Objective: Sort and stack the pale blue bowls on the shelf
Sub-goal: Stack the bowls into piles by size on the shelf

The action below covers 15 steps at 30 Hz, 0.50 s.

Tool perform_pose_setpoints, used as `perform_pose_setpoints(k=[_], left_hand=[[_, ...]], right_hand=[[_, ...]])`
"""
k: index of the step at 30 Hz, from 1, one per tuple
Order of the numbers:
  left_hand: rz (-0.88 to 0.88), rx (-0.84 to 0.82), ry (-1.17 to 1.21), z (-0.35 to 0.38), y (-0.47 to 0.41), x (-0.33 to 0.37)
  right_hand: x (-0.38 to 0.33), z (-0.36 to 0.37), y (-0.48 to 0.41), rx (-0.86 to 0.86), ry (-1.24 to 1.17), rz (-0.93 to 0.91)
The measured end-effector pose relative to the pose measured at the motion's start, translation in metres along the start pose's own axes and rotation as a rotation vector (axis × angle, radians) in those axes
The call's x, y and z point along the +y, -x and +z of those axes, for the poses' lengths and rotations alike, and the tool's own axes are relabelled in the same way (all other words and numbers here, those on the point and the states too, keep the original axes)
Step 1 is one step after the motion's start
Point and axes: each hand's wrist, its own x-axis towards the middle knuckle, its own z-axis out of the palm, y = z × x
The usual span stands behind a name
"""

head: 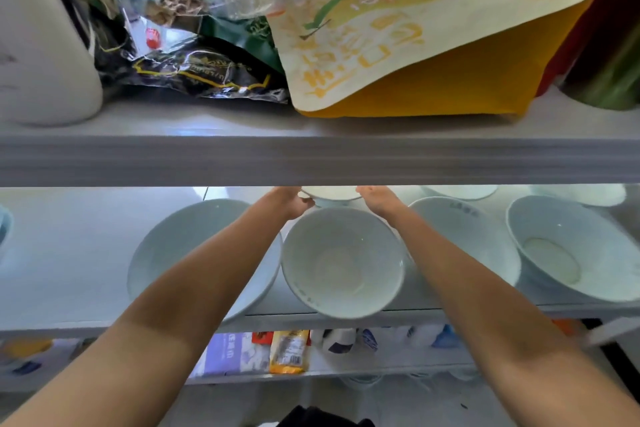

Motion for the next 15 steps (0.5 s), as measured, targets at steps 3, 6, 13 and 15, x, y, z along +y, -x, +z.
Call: perform_pose_setpoints(k=[3, 6, 13, 15], left_hand=[[0.012, 0.019, -0.042, 0.002, 0.001, -0.001], [0.008, 0.021, -0.032, 0.004, 0.003, -0.001], [0.084, -0.042, 0.085, 0.01, 0.02, 0.015], [0.116, -0.067, 0.106, 0.014, 0.036, 0.019]], right_hand=[[-0.002, 0.0, 0.0, 0.035, 0.01, -0.009], [-0.002, 0.0, 0.003, 0.098, 0.042, -0.026], [-0.007, -0.006, 0.017, 0.284, -0.042, -0.051], [-0.011, -0.011, 0.025, 0.322, -0.066, -0.058]])
